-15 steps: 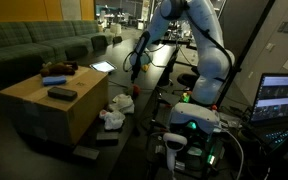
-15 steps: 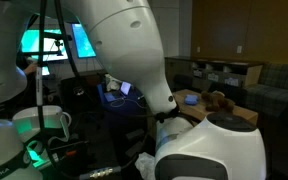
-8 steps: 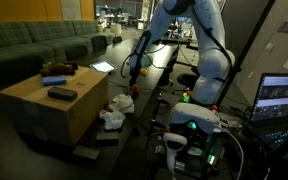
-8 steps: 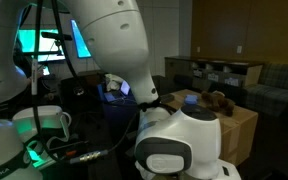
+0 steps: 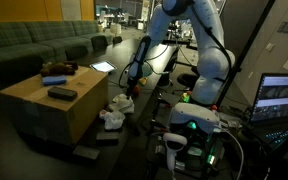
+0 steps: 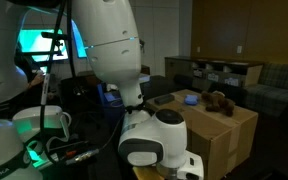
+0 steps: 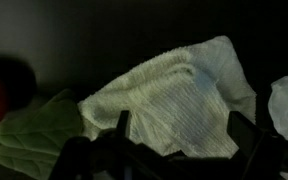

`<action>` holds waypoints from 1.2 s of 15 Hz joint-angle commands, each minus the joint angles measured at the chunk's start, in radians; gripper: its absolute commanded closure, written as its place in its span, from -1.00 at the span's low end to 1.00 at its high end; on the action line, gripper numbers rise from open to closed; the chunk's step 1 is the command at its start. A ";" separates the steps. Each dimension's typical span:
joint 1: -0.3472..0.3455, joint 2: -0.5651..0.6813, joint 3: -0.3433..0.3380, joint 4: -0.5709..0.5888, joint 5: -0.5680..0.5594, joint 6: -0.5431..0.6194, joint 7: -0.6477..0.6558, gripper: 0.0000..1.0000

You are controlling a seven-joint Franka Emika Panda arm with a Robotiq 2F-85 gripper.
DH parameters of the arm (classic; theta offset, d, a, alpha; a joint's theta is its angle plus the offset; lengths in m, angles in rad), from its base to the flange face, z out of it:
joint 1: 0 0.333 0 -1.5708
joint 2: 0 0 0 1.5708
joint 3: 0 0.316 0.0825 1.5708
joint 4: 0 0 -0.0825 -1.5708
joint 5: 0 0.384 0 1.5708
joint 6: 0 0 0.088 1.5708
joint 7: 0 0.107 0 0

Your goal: Switch all the objects from the box and the table

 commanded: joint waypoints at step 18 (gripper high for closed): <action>-0.033 0.243 0.012 0.079 -0.074 0.184 0.160 -1.00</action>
